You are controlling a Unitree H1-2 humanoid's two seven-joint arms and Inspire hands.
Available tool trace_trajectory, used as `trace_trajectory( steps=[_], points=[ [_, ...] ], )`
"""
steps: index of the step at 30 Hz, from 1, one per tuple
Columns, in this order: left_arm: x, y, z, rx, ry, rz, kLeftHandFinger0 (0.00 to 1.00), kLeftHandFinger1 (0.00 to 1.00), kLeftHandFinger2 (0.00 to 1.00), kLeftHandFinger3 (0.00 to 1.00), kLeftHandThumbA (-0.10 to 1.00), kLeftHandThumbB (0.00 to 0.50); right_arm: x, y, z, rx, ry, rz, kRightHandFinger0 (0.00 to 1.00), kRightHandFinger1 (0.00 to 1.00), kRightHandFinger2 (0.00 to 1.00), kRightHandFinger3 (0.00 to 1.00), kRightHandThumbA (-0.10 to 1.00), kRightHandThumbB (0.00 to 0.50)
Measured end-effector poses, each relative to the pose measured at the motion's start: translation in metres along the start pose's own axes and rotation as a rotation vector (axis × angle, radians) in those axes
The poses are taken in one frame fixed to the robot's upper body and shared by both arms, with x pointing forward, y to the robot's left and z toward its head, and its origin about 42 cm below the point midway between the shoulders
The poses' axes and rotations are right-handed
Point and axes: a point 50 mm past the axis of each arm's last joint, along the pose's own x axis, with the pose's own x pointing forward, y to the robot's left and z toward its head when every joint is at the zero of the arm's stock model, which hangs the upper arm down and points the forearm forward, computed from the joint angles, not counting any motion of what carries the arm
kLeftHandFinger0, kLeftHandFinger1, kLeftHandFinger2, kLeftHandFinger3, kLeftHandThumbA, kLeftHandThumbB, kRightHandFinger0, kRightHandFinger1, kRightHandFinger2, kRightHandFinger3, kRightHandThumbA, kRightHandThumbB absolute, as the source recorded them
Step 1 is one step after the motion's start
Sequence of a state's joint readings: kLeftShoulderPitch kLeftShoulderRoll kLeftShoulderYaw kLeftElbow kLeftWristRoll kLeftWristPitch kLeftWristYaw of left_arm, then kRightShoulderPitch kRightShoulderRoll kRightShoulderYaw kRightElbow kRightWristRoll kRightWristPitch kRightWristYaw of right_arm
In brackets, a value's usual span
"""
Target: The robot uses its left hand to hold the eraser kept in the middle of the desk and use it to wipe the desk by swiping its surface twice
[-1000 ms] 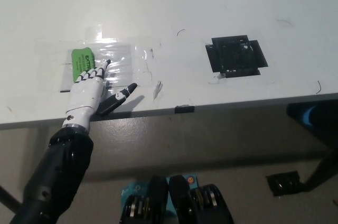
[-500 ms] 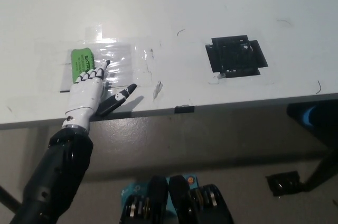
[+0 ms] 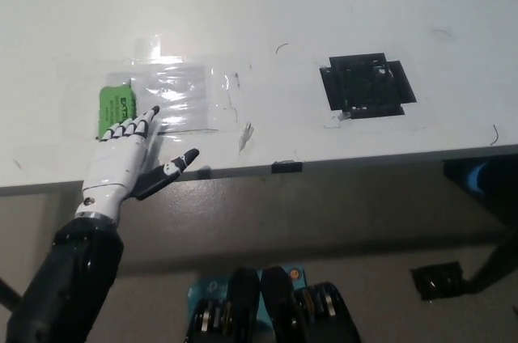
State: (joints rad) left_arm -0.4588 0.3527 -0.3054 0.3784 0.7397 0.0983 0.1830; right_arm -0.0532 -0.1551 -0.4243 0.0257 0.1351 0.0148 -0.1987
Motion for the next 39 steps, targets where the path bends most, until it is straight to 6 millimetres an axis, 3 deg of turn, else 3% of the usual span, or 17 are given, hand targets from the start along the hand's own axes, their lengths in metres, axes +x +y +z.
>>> trace_trajectory(
  steps=[8, 10, 13, 20, 21, 22, 23, 26, 28, 29, 30, 34, 37, 39],
  points=[
    [-0.007, 0.050, 0.020, -0.042, -0.085, 0.138, 1.00, 1.00, 1.00, 1.00, 1.00, 0.500, -0.002, -0.003, -0.002, -0.006, 0.006, -0.001, 1.00, 1.00, 1.00, 1.00, 1.00, 0.237],
    [-0.007, 0.061, 0.024, -0.049, -0.107, 0.173, 1.00, 1.00, 1.00, 1.00, 1.00, 0.500, -0.002, -0.004, -0.002, -0.008, 0.007, -0.001, 1.00, 1.00, 1.00, 1.00, 1.00, 0.259],
    [-0.006, 0.066, 0.025, -0.050, -0.120, 0.189, 1.00, 1.00, 1.00, 1.00, 1.00, 0.500, -0.004, -0.005, -0.003, -0.012, 0.011, 0.000, 1.00, 1.00, 1.00, 1.00, 1.00, 0.268],
    [0.000, 0.073, 0.030, -0.055, -0.153, 0.214, 1.00, 1.00, 1.00, 1.00, 1.00, 0.500, -0.007, -0.006, -0.004, -0.020, 0.016, 0.007, 1.00, 1.00, 1.00, 1.00, 1.00, 0.234],
    [0.000, 0.077, 0.032, -0.060, -0.161, 0.228, 1.00, 1.00, 1.00, 1.00, 1.00, 0.480, -0.007, -0.005, -0.004, -0.020, 0.015, 0.009, 1.00, 1.00, 1.00, 1.00, 1.00, 0.238],
    [-0.003, 0.081, 0.034, -0.068, -0.170, 0.241, 1.00, 1.00, 1.00, 1.00, 1.00, 0.460, -0.007, -0.005, -0.004, -0.021, 0.016, 0.011, 1.00, 1.00, 1.00, 1.00, 1.00, 0.246],
    [-0.008, 0.089, 0.039, -0.080, -0.190, 0.267, 1.00, 1.00, 1.00, 1.00, 1.00, 0.478, -0.007, -0.005, -0.005, -0.021, 0.016, 0.012, 1.00, 1.00, 1.00, 1.00, 1.00, 0.277],
    [-0.031, 0.100, 0.051, -0.142, -0.233, 0.324, 1.00, 1.00, 1.00, 1.00, 1.00, 0.459, -0.007, -0.004, -0.005, -0.021, 0.017, 0.016, 1.00, 1.00, 1.00, 1.00, 1.00, 0.282],
    [-0.056, 0.096, 0.055, -0.194, -0.247, 0.336, 1.00, 1.00, 1.00, 1.00, 1.00, 0.454, -0.007, -0.003, -0.005, -0.021, 0.017, 0.019, 1.00, 1.00, 1.00, 1.00, 1.00, 0.263],
    [-0.071, 0.089, 0.055, -0.222, -0.244, 0.326, 1.00, 1.00, 1.00, 1.00, 1.00, 0.423, -0.007, -0.003, -0.005, -0.021, 0.017, 0.020, 1.00, 1.00, 1.00, 1.00, 1.00, 0.252],
    [-0.087, 0.076, 0.052, -0.250, -0.227, 0.299, 1.00, 1.00, 1.00, 1.00, 1.00, 0.386, -0.007, -0.003, -0.005, -0.021, 0.018, 0.020, 1.00, 1.00, 1.00, 1.00, 1.00, 0.257],
    [-0.147, 0.024, 0.035, -0.355, -0.126, 0.169, 1.00, 1.00, 1.00, 1.00, 1.00, 0.348, -0.007, -0.003, -0.005, -0.021, 0.020, 0.019, 1.00, 1.00, 1.00, 1.00, 1.00, 0.245],
    [-0.179, -0.009, 0.026, -0.413, -0.059, 0.092, 1.00, 1.00, 1.00, 1.00, 1.00, 0.326, -0.007, -0.002, -0.006, -0.021, 0.023, 0.021, 1.00, 1.00, 1.00, 1.00, 1.00, 0.251],
    [-0.192, -0.022, 0.023, -0.437, -0.039, 0.058, 1.00, 1.00, 1.00, 1.00, 1.00, 0.276, -0.005, 0.001, -0.005, -0.019, 0.021, 0.025, 1.00, 1.00, 1.00, 1.00, 1.00, 0.252]
  ],
)
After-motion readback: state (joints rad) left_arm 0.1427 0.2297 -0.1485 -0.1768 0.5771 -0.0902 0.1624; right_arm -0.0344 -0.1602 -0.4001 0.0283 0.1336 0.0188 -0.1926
